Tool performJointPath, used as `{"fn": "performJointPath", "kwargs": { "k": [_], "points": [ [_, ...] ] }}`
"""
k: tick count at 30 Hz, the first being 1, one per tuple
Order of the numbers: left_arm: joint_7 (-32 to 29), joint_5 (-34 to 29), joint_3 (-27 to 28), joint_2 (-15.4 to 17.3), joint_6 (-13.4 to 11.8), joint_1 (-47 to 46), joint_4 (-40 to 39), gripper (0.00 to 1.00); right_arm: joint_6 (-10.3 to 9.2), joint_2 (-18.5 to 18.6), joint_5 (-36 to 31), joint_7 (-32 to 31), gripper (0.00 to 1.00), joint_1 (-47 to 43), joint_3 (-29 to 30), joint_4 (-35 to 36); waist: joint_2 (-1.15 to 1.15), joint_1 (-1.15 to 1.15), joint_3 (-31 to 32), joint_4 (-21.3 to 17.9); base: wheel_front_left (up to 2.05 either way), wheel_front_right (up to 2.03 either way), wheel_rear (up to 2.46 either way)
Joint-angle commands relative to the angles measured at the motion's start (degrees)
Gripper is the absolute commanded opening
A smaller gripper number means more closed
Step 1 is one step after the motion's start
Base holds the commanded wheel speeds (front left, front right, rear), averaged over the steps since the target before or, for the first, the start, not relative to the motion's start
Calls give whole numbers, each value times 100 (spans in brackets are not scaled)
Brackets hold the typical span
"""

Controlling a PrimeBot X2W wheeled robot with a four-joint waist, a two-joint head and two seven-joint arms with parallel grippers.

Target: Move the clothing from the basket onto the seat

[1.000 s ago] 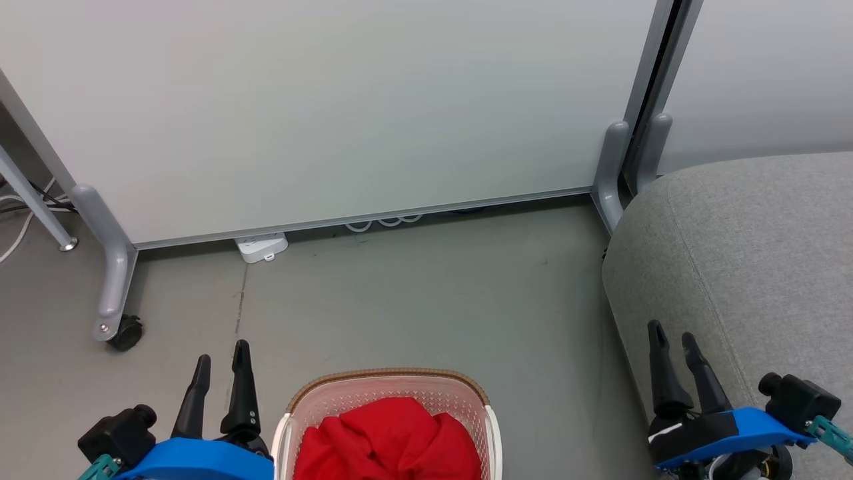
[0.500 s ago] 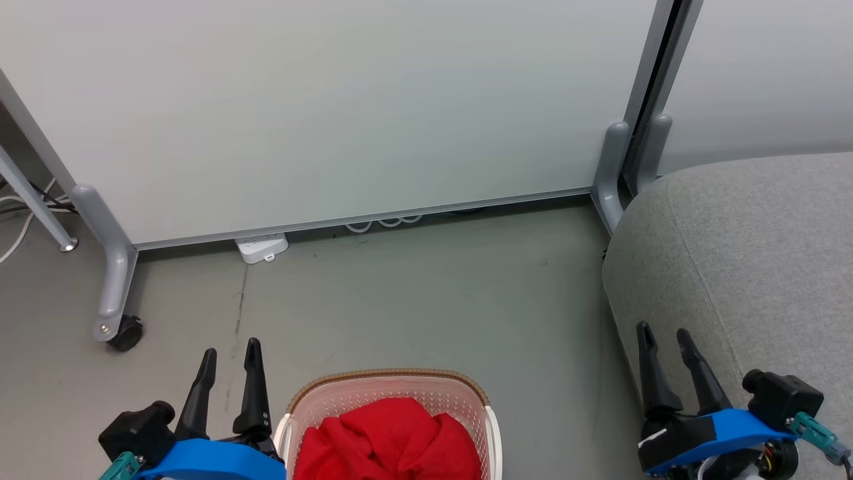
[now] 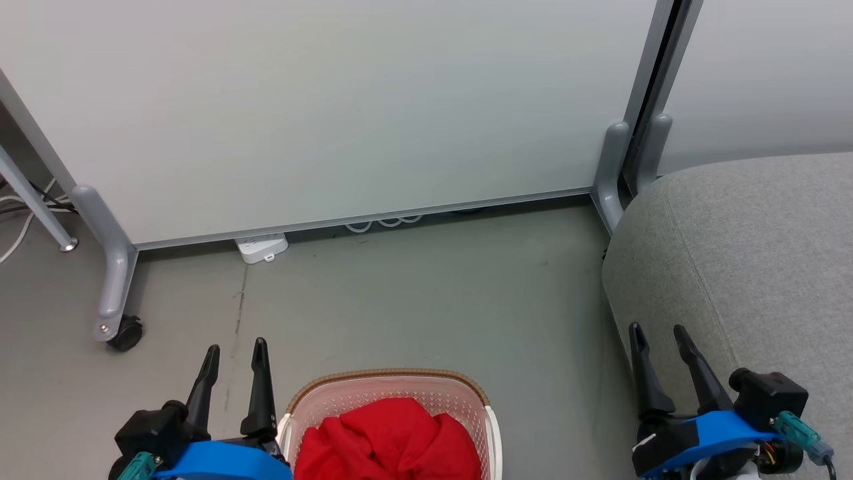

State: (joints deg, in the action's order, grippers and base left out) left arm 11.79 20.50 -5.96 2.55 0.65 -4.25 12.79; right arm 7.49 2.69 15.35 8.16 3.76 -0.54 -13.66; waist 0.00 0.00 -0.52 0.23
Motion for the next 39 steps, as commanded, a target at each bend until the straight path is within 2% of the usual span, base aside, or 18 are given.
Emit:
{"fn": "performJointPath", "kwargs": {
  "k": [1,28,39],
  "points": [
    [48,-126,-20,41,-11,-75,-11,100,0,26,-136,58,100,14,-14,40,0,0,-2,-2,0,0,0],
    [340,-1081,-153,48,-139,-56,68,100,-1,30,-1353,215,100,-46,2,47,0,0,25,-15,0,0,0],
    [345,-1111,-149,47,-147,-14,60,100,-1,29,-1330,221,100,-58,5,37,0,0,34,-32,0,0,0]
  ]
}}
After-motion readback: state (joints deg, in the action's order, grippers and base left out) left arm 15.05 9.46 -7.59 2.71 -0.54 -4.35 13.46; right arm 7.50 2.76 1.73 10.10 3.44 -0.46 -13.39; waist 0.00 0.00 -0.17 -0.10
